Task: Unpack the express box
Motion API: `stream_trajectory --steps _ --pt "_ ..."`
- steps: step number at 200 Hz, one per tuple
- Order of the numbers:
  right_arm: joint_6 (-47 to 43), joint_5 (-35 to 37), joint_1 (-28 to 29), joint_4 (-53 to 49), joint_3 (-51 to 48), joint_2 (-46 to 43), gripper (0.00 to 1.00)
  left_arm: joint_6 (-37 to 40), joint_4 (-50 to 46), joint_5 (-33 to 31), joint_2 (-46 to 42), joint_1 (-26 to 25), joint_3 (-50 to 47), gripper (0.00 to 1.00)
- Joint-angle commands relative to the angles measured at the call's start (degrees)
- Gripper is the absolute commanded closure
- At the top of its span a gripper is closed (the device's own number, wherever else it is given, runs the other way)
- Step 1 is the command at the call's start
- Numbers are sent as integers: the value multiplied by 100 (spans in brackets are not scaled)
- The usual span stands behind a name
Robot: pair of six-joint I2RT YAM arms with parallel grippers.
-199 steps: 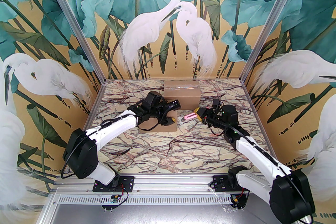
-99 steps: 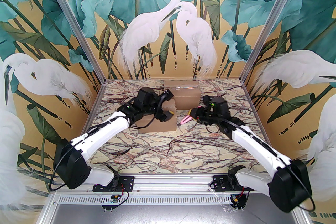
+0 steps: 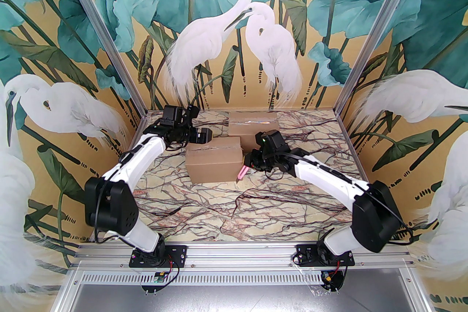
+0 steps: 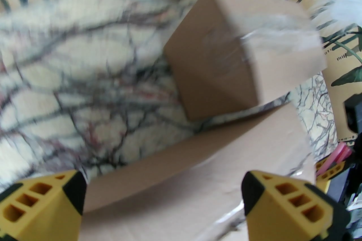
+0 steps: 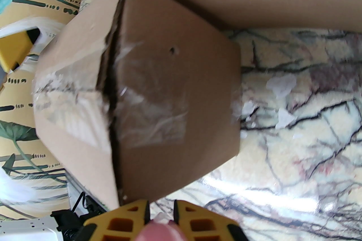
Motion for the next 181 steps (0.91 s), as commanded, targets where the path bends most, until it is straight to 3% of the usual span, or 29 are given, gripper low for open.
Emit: stream_trajectory --steps 1,60,139,181 --pt "-326 399 26 -386 451 219 100 -341 -483 715 -178 -33 -265 5" --pt "-779 553 12 -711 1544 1117 100 -791 -565 664 -1379 99 -1534 6" --pt "-1070 179 60 -1073 3700 2740 100 -1648 -640 847 -2229 99 -2261 8" --pt "-1320 483 85 -1173 3301 2348 100 -1842 -802 803 -2413 99 -2406 9"
